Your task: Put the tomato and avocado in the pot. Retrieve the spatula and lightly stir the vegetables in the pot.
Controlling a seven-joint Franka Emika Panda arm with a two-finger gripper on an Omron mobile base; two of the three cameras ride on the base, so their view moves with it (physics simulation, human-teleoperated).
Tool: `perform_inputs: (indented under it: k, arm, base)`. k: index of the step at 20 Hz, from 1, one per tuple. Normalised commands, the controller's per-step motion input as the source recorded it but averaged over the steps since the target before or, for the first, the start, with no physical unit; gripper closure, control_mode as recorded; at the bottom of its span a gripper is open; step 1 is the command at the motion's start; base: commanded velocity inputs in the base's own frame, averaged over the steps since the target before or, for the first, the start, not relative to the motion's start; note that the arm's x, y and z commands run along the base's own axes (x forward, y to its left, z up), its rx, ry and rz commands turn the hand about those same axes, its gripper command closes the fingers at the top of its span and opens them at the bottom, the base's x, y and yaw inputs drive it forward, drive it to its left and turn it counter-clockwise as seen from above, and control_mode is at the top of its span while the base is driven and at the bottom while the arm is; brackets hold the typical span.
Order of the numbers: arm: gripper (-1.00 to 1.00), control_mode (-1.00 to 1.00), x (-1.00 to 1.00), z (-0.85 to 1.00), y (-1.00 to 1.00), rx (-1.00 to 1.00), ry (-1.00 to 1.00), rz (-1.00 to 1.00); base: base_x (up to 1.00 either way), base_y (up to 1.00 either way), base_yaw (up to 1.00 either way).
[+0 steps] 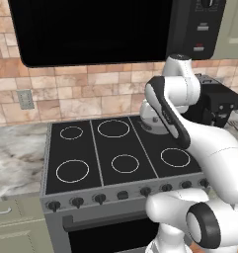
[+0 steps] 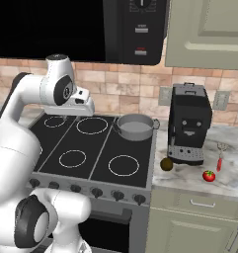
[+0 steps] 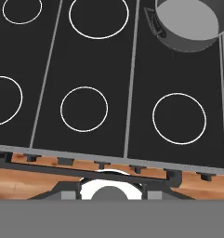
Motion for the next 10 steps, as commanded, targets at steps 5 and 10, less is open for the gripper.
perform_inputs:
  k: [5,10]
  arm:
    - [-1.00,-1.00,-0.01,-0.05,0.08,0.00,0.00,0.00]
    - [-1.00,-1.00,-0.06,-0.10,-0.82,-0.01,0.00,-0.08]
  base:
    - [0.00,0.00,0.00]
    - [0.00,0.00,0.00]
